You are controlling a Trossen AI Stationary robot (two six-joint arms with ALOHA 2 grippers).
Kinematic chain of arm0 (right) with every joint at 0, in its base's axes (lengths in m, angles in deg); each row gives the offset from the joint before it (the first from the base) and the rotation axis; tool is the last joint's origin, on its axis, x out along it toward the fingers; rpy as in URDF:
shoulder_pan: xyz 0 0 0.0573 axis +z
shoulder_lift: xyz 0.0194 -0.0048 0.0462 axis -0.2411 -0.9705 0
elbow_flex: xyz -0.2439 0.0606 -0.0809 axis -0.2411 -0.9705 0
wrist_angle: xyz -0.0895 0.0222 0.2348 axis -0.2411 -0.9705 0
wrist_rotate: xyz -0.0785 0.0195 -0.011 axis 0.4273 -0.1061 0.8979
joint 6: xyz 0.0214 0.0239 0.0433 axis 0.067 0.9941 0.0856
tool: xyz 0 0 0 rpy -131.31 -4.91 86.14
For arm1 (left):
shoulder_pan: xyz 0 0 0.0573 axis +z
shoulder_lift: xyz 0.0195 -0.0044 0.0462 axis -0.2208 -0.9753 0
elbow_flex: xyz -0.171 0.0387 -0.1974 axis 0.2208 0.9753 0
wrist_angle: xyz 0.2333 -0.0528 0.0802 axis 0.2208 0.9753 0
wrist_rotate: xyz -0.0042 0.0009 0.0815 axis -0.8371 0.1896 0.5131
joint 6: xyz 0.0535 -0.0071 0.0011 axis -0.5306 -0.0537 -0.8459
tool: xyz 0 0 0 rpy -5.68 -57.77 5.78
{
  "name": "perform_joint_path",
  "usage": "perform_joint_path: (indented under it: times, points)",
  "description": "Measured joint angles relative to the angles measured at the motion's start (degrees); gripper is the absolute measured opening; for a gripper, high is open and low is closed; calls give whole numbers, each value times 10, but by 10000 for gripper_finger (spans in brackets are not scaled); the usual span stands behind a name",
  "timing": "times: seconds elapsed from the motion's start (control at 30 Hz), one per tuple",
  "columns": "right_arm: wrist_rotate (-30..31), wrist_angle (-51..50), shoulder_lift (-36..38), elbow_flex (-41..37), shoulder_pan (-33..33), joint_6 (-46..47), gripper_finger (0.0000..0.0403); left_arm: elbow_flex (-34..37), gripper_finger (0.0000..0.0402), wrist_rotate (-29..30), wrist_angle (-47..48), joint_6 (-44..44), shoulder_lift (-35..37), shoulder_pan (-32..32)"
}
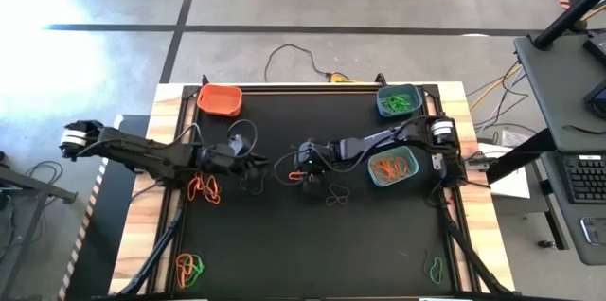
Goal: Sort rubber bands into baskets
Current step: Put the orange rubber band into the green bin
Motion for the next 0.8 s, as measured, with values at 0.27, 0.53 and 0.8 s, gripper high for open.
perform_joint_path:
  times: [0.27,0.53,0.8]
  points:
    - [-51,-43,-4,-8,-6,-30,255,-1,67,0,40,8,-3,0]
    - [-10,-35,-38,-9,-4,-74,175,-8,67,15,43,22,9,0]
    - [8,-53,-50,-9,6,-64,44,-62,67,-33,256,9,90,0]
